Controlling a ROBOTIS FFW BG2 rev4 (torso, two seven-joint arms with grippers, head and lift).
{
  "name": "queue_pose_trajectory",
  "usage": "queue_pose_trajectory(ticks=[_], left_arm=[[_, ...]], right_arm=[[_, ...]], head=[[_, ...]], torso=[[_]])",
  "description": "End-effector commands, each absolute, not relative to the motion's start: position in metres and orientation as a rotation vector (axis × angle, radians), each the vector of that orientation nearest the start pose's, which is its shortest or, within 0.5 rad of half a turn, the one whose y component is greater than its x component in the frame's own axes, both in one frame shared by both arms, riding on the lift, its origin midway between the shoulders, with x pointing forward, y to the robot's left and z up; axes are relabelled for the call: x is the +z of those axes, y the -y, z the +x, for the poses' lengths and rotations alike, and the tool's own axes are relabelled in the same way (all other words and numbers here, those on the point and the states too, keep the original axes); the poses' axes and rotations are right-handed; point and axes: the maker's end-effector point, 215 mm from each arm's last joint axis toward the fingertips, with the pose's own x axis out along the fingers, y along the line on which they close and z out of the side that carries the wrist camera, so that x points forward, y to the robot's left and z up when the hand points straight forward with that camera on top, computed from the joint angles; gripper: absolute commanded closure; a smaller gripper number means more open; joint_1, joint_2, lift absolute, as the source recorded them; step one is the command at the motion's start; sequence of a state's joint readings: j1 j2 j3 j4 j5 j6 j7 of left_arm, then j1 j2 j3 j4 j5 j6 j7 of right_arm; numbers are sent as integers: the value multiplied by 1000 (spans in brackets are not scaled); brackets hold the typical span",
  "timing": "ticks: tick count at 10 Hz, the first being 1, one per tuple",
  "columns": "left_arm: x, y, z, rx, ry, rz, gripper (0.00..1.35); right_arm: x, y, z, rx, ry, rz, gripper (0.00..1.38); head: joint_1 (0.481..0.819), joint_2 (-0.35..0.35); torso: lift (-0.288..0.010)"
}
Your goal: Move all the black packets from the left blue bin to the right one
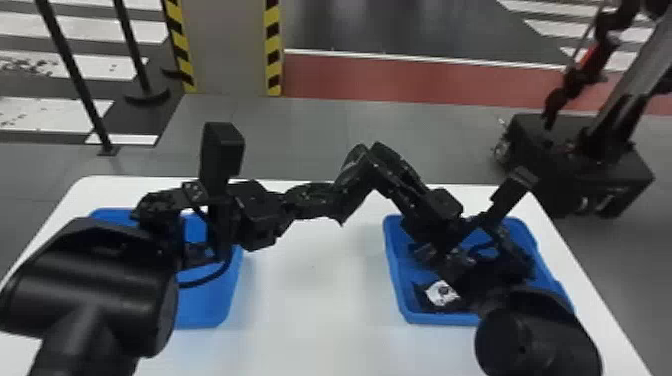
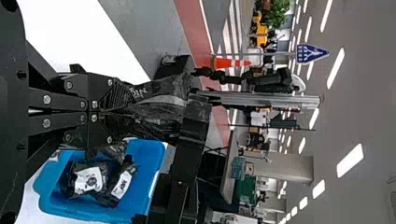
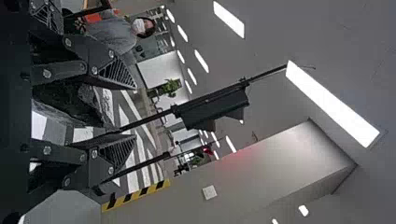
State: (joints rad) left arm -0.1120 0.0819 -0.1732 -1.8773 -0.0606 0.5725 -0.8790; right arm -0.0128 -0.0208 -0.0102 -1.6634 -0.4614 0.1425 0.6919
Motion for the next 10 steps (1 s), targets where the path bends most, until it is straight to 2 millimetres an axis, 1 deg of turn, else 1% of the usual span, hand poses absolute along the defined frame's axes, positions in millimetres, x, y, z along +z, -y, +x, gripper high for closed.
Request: queue_pose_trajectory(ticks=[1,2,4,5,6,7,8,9,10], left_arm=[[-292,-11,517,-1000,-208,90,1208],[-292,-13,518,-996,-208,90,1208],[-292,-13,519,-994,-209,86,1205],[-291,-14,520,-984,-191,86,1030],[-299,-20,520,-957,-203,67,479],[-304,-30,521,-931,-206,64,122],[-312,-48,521,-896,-203,54,78],[-316,-69,517,-862,-179,31,167],[-314,-86,515,-833,-144,16,197]], right_arm=[[-268,95,545,745,98,445,1288],[-270,90,541,757,90,462,1288],[-271,89,540,761,89,464,1288],[-269,94,541,749,110,471,1288],[-267,104,544,726,125,473,1288],[-265,122,548,690,142,461,1288],[-266,148,553,634,151,438,1288],[-275,183,556,560,143,410,1288],[-293,218,552,486,114,392,1288]], head=[[664,-92],[667,-89],[672,-80],[673,-79],[672,-79],[670,-82],[670,-89],[671,-93],[674,-105]], torso=[[-110],[-110],[-110],[-110],[-110],[-110],[-110],[-110],[-110]])
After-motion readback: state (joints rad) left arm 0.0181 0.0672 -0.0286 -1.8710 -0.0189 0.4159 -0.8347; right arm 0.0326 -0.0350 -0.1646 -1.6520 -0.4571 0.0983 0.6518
